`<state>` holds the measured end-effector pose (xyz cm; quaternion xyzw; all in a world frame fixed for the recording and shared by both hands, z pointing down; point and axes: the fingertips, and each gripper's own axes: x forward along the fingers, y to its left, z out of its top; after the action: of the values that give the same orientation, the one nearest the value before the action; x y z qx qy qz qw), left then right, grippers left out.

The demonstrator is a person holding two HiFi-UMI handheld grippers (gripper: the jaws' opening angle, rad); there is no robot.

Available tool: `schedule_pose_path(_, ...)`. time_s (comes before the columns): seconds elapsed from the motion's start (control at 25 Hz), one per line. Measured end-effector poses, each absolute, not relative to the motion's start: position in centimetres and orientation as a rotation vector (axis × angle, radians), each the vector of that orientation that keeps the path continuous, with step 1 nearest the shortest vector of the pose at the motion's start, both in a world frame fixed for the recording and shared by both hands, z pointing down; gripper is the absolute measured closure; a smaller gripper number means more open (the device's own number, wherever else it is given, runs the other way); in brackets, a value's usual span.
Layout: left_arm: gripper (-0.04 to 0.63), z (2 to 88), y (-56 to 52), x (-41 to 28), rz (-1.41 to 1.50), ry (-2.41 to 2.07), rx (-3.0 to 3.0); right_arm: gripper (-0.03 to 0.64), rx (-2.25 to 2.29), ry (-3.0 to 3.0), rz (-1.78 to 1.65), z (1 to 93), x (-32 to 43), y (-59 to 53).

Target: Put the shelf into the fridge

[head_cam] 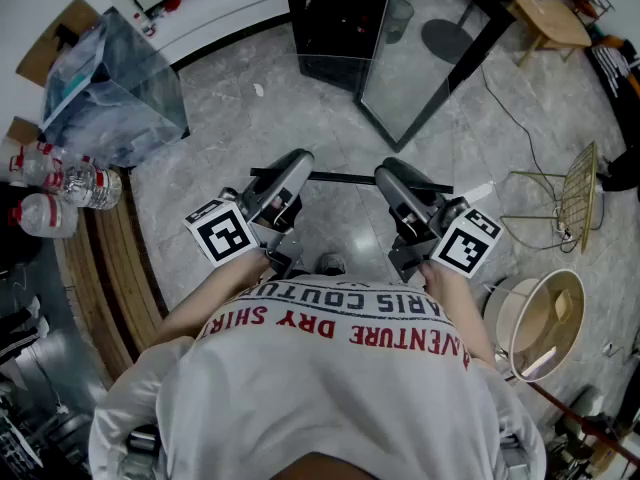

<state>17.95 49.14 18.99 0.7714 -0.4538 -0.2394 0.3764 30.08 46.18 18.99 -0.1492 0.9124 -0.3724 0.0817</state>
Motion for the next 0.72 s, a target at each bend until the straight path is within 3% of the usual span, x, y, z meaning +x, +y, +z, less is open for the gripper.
schedule_pose_path(0.72, 0.479, 17.2, 49.2, 19.1, -0.615, -1.235, 2.064, 0.482, -0.356, 2.784, -1.000, 17.2, 31.0, 45.6)
